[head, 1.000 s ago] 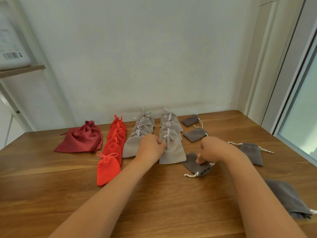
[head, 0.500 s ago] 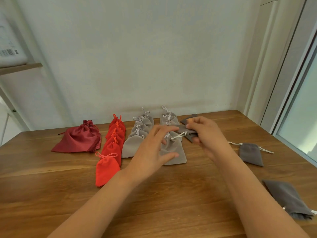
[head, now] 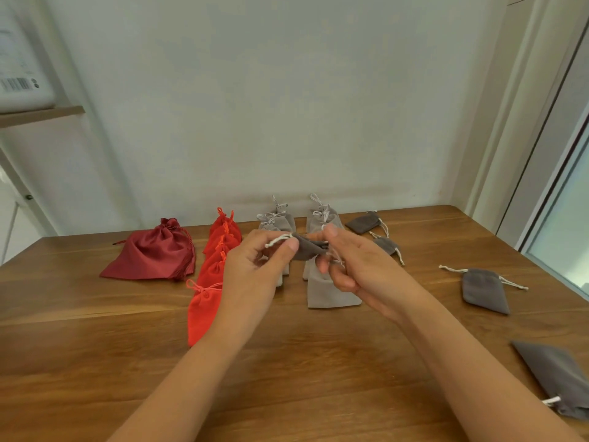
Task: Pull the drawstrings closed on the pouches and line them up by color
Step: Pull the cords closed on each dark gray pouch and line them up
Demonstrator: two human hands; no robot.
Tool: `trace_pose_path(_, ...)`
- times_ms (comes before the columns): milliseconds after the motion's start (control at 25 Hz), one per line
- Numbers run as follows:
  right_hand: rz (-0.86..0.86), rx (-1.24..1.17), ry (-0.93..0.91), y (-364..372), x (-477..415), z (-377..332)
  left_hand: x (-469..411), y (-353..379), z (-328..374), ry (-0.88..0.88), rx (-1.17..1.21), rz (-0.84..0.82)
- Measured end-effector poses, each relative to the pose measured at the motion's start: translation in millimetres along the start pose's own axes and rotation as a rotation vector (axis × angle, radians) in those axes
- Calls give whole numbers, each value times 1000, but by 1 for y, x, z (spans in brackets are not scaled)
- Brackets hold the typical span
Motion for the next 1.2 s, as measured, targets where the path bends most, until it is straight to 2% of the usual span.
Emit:
trace_pose_path(160, -9, 73, -105, 2, 1, -2, -1, -3, 4, -64, 37, 61)
trace_pose_path(360, 166, 49, -192, 3, -1, 0, -4, -5, 1, -239, 206, 119)
trace_pose_path(480, 252, 94, -211, 2, 0, -2, -5, -5, -2, -311, 225, 152)
trace_pose_path(600, 243, 158, -215, 3, 0, -2, -5, -5, 0, -333, 257, 142)
trace_pose_path(760, 217, 277, -214, 4, 1, -1, -9, -9, 1, -426, 441, 166)
trace_pose_path(880, 279, 437, -206, -1, 2, -2, -15, -16, 1, -423, 508, 209)
trace_pose_path(1040, 343, 534, -186, -9, 3, -5, -20, -26, -2, -404, 614, 253)
trace_pose_path(1200, 356, 543, -150, -13, 4, -4, -19, -25, -3, -387, 530, 131)
Point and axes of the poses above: each hand's wrist, its own x-axis away from the middle knuckle, its own y-axis out of the palm, z = x × y, the point moved 1 cm from there along -x, towards the middle knuckle, and after that the axes turned 8 degrees about x, right-handed, at the moved point
